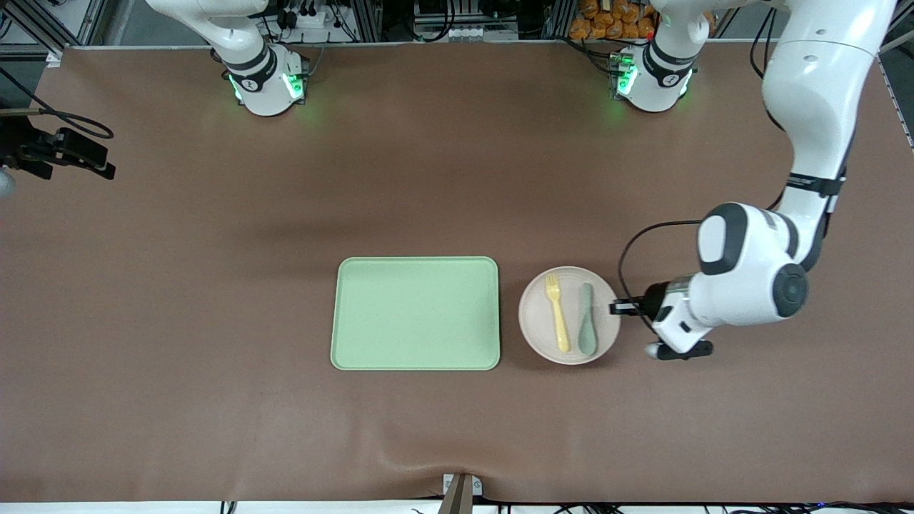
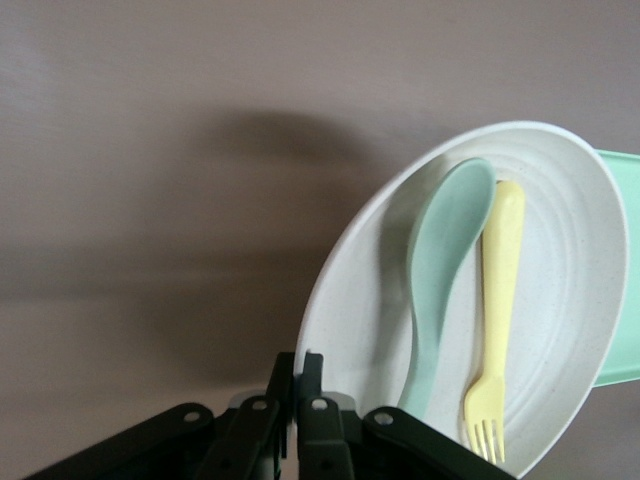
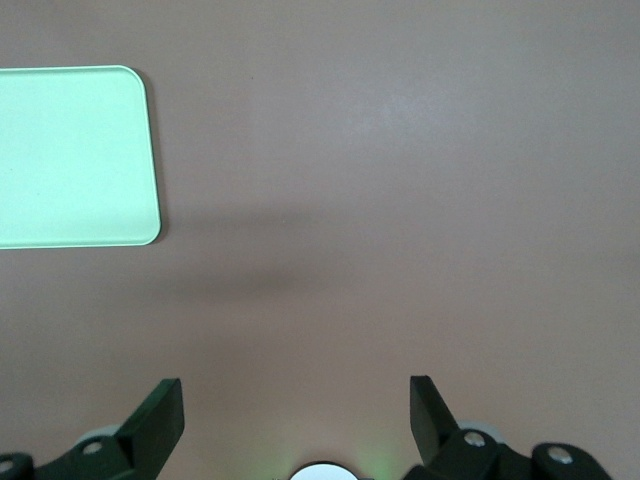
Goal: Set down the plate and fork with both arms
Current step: 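Carry the plate with the left gripper onto the green tray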
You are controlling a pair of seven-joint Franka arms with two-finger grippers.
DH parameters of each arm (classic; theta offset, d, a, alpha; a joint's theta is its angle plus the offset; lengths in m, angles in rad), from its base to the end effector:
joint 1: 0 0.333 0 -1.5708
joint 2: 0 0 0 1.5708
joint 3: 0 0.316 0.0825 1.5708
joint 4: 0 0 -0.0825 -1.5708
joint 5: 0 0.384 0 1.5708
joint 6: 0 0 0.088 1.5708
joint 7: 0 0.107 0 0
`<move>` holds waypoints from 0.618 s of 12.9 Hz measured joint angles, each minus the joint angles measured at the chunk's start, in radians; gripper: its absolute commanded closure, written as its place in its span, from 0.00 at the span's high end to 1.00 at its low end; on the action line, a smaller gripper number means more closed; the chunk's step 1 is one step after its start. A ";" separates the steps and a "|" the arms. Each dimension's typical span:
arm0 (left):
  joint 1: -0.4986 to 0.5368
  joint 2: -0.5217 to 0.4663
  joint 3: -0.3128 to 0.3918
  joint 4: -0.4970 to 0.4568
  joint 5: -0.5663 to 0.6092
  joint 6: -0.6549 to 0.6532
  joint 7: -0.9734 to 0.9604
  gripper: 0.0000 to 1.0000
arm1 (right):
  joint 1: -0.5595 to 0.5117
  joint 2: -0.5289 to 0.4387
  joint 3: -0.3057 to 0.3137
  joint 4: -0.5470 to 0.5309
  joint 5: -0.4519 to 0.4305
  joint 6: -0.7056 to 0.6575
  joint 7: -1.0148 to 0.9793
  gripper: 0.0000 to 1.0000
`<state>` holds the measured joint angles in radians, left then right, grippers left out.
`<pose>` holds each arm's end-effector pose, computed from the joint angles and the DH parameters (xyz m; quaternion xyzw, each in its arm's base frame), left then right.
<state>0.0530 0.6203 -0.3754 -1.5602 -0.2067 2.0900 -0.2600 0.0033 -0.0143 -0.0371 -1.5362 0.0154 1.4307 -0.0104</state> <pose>0.6658 -0.1928 0.3025 0.9790 0.0517 -0.0824 0.1790 0.5351 -0.0164 0.6368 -0.9989 0.0109 0.0454 0.0089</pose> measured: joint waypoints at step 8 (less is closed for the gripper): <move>-0.253 0.132 0.003 0.079 0.000 0.196 -0.299 0.00 | 0.000 0.000 0.000 0.000 0.000 0.001 0.000 1.00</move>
<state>-0.2002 0.7519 -0.3722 -1.4808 -0.2069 2.2864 -0.5588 0.0035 -0.0143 -0.0369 -1.5363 0.0154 1.4316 -0.0104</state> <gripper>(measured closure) 0.952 0.000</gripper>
